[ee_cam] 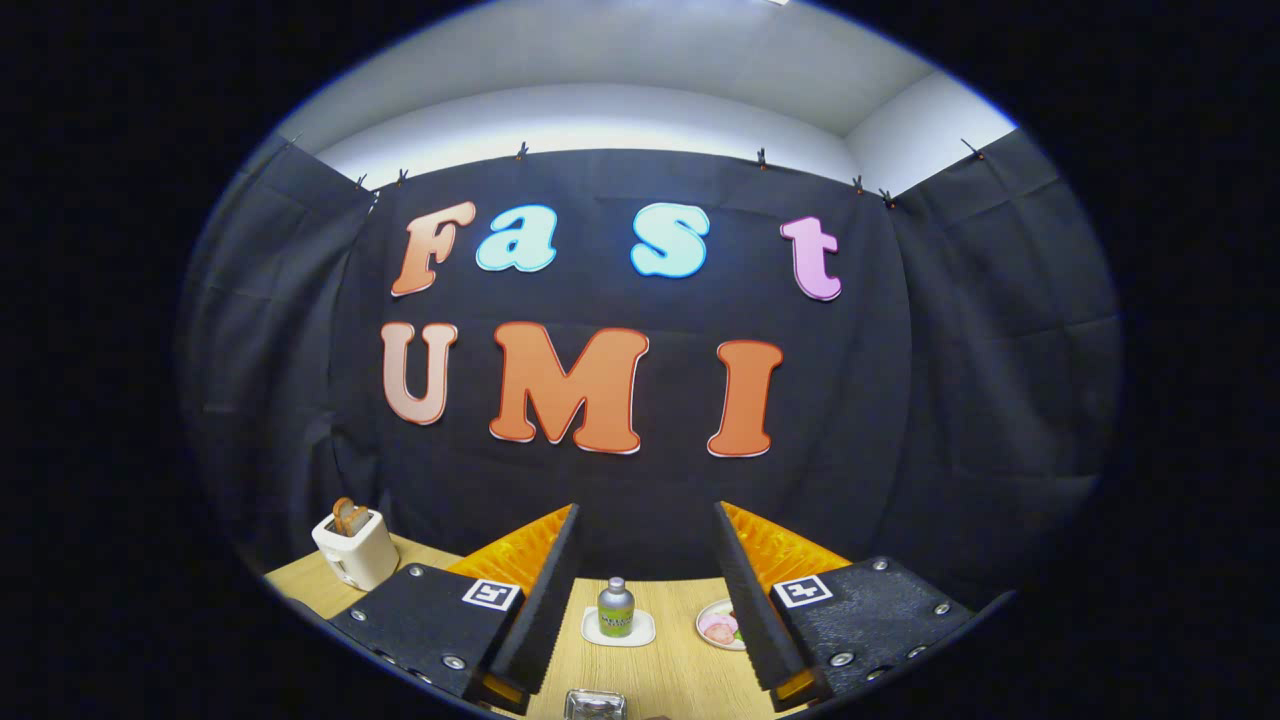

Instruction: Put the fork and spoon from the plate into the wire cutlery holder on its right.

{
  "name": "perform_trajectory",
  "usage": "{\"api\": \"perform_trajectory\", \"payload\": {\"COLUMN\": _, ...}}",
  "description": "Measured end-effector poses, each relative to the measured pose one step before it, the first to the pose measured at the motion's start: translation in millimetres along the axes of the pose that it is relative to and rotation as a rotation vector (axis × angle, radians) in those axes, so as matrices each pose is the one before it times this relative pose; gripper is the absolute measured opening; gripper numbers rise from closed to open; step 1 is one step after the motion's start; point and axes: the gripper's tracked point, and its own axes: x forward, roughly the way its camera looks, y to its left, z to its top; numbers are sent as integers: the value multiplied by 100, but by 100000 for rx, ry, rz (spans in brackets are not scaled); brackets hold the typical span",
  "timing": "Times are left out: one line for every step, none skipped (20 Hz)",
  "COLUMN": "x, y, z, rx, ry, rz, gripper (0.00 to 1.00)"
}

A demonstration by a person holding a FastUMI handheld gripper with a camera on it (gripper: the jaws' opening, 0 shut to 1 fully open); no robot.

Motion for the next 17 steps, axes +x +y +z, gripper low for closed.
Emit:
{"api": "perform_trajectory", "payload": {"x": -163, "y": 182, "z": 458, "rx": 1273, "ry": -1264, "rz": 1006, "gripper": 83}}
{"api": "perform_trajectory", "payload": {"x": -727, "y": -169, "z": 329, "rx": 754, "ry": -1856, "rz": 799, "gripper": 85}}
{"api": "perform_trajectory", "payload": {"x": -160, "y": -94, "z": 258, "rx": -155, "ry": -1527, "rz": 360, "gripper": 88}}
{"api": "perform_trajectory", "payload": {"x": -228, "y": -70, "z": 122, "rx": -489, "ry": -1535, "rz": 75, "gripper": 92}}
{"api": "perform_trajectory", "payload": {"x": -122, "y": -71, "z": 93, "rx": -119, "ry": -1513, "rz": -267, "gripper": 95}}
{"api": "perform_trajectory", "payload": {"x": -304, "y": 151, "z": 138, "rx": 264, "ry": -1612, "rz": 524, "gripper": 95}}
{"api": "perform_trajectory", "payload": {"x": -225, "y": 186, "z": 232, "rx": 774, "ry": -1781, "rz": 864, "gripper": 96}}
{"api": "perform_trajectory", "payload": {"x": -95, "y": 431, "z": 232, "rx": 853, "ry": -1561, "rz": 1502, "gripper": 96}}
{"api": "perform_trajectory", "payload": {"x": 3, "y": 100, "z": 83, "rx": 717, "ry": -1255, "rz": 385, "gripper": 96}}
{"api": "perform_trajectory", "payload": {"x": -6, "y": 4, "z": -61, "rx": 554, "ry": -634, "rz": 425, "gripper": 96}}
{"api": "perform_trajectory", "payload": {"x": -15, "y": 10, "z": -76, "rx": 528, "ry": -199, "rz": -162, "gripper": 96}}
{"api": "perform_trajectory", "payload": {"x": -53, "y": 25, "z": 17, "rx": 350, "ry": -489, "rz": 80, "gripper": 96}}
{"api": "perform_trajectory", "payload": {"x": -5, "y": 12, "z": 5, "rx": -143, "ry": -597, "rz": -418, "gripper": 96}}
{"api": "perform_trajectory", "payload": {"x": 1, "y": 11, "z": 35, "rx": -397, "ry": -878, "rz": -272, "gripper": 96}}
{"api": "perform_trajectory", "payload": {"x": -22, "y": 99, "z": -114, "rx": -627, "ry": -383, "rz": -89, "gripper": 96}}
{"api": "perform_trajectory", "payload": {"x": -37, "y": 58, "z": -188, "rx": -462, "ry": -319, "rz": 9, "gripper": 96}}
{"api": "perform_trajectory", "payload": {"x": -7, "y": 284, "z": -155, "rx": -870, "ry": -82, "rz": 691, "gripper": 96}}
